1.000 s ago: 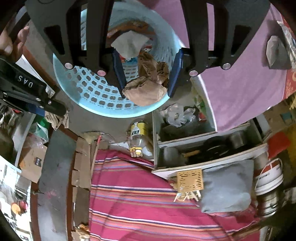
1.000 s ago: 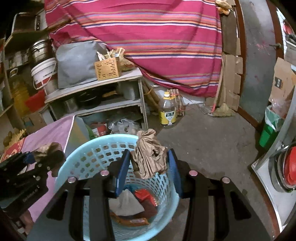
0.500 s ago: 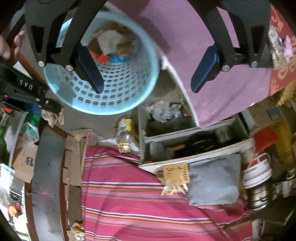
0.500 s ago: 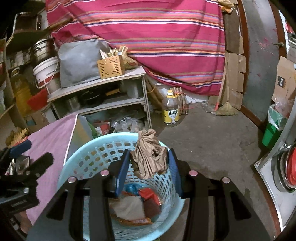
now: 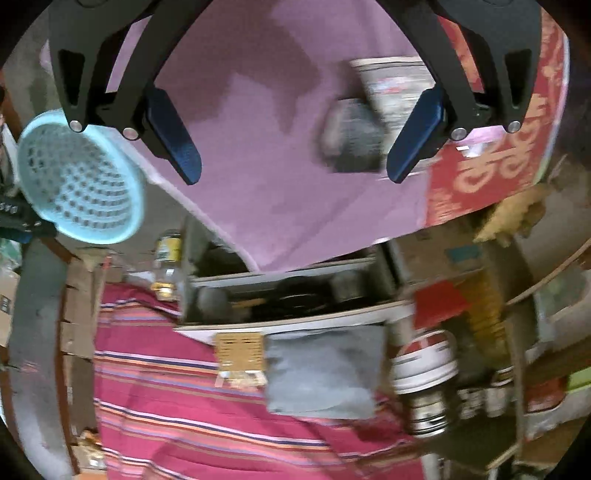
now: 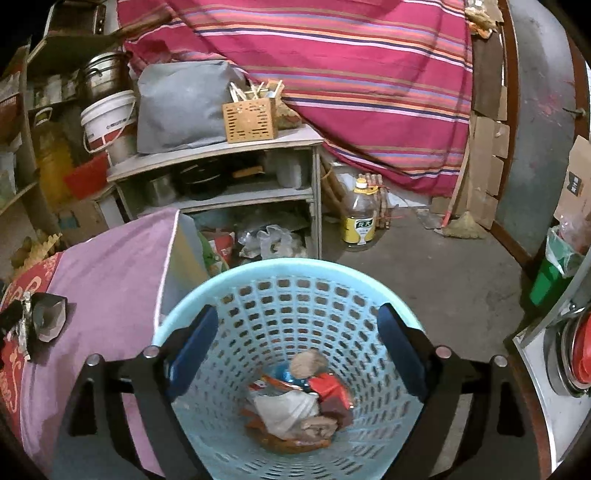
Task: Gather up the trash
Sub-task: 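Grasp the pink wrapper with the left tool, then grasp the black-and-white printed snack bag with the right tool while the left tool holds the pink wrapper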
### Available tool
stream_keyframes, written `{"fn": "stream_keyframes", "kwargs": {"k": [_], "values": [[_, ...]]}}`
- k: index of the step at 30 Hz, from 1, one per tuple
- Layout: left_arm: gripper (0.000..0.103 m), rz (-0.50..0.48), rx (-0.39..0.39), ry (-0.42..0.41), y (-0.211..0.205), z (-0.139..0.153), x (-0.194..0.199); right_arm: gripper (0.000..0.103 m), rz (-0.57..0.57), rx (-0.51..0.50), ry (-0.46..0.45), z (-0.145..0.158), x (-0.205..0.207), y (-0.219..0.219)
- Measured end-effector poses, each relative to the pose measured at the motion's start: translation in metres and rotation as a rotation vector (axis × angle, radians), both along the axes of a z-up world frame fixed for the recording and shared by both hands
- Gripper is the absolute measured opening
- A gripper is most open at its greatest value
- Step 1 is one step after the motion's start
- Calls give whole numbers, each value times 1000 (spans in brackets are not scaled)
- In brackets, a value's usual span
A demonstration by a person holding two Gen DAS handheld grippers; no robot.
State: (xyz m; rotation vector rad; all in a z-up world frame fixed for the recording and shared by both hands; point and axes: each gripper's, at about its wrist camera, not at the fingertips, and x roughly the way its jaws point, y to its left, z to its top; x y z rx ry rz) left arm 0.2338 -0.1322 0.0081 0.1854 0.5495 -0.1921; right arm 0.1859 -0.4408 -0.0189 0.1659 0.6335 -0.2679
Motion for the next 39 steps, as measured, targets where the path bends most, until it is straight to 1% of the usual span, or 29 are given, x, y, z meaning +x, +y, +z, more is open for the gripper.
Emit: {"fn": "stream_keyframes", "kwargs": {"k": [3, 7, 9, 12, 17, 19, 20, 21, 22, 23, 25, 27, 30, 35, 39], "values": [[98, 74, 6, -15, 44, 0, 6, 91, 14, -11, 0, 2, 7, 20], [98, 161, -36, 13, 100, -5, 19, 92, 49, -56, 12, 4, 19, 56], [98, 195, -51, 25, 122, -10, 24, 92, 65, -56, 4, 5, 22, 71], [98, 243, -26, 61, 153, -27, 38, 92, 84, -37, 7, 3, 29, 87], [96, 250, -36, 169, 178, -55, 64, 92, 117, -55, 51, -8, 46, 118], [88, 234, -27, 193, 182, -64, 71, 92, 134, -81, 83, -14, 53, 131], [76, 213, -37, 219, 184, -69, 77, 92, 138, -93, 95, -16, 56, 136], [59, 190, -54, 252, 185, -74, 82, 92, 147, -103, 105, -18, 59, 142], [52, 172, -70, 271, 186, -78, 83, 92, 154, -107, 110, -20, 60, 146], [47, 156, -91, 282, 186, -80, 84, 92, 160, -111, 113, -20, 61, 152], [41, 150, -93, 272, 182, -79, 80, 92, 168, -115, 112, -20, 63, 159], [31, 143, -99, 259, 182, -74, 76, 92, 183, -115, 107, -19, 64, 168], [26, 152, -110, 240, 187, -68, 71, 92, 222, -110, 86, -16, 64, 189], [26, 165, -129, 193, 198, -49, 53, 92, 242, -111, 64, -11, 63, 220], [26, 176, -116, 140, 204, -35, 32, 92, 290, -65, 35, -7, 60, 245]]}}
